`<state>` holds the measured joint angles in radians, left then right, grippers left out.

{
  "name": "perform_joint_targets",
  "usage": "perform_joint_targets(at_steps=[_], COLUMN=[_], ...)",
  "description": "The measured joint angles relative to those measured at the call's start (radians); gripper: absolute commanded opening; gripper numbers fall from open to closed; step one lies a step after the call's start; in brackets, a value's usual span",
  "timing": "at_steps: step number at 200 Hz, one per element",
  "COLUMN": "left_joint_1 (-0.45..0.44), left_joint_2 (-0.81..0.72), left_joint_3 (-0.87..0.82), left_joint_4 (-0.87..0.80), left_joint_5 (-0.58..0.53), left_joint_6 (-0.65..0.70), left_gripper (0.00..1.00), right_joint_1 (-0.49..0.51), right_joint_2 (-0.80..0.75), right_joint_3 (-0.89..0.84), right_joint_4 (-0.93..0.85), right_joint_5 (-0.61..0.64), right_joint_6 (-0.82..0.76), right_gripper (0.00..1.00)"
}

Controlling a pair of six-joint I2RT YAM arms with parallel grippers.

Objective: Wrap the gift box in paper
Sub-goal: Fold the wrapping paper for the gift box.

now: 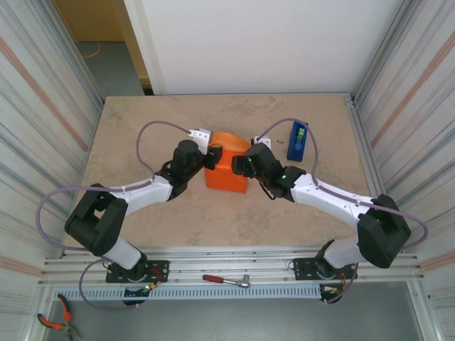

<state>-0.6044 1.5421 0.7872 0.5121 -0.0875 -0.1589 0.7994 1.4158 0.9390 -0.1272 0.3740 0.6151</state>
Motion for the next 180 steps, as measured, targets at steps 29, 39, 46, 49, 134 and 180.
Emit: perform_joint_targets(at_steps=[29,39,46,49,134,180], left_joint_1=[-0.005,-0.006,-0.006,-0.006,0.016,0.042], left_joint_2=[0.000,-0.001,-0.001,-0.001,-0.098,-0.193], left_joint_3=[0.000,0.000,0.000,0.000,-0.020,-0.066], left_joint_4=[0.000,-0.001,-0.002,-0.001,-0.046,-0.034], left_joint_5=[-0.005,-0.010,-0.011,-0.011,0.010,0.022], left_joint_6=[-0.004,-0.006,-0.008,-0.010,-0.030,-0.056], left_gripper=[0.38,0.38,0.38,0.38,0.65,0.59], right_joint_1=[0.032,0.034,0.033,0.033,0.034,0.034], right_joint_2=[0.039,0.048,0.053,0.055,0.084,0.084], right_joint_3=[0.003,0.004,0.004,0.004,0.015,0.015], right_joint_4=[0.057,0.068,0.073,0.075,0.105,0.105], right_joint_5=[0.109,0.134,0.150,0.155,0.198,0.198], right_joint_6=[0.003,0.003,0.002,0.002,-0.002,-0.002], right_gripper=[0.58,0.54,0.51,0.51,0.42,0.42])
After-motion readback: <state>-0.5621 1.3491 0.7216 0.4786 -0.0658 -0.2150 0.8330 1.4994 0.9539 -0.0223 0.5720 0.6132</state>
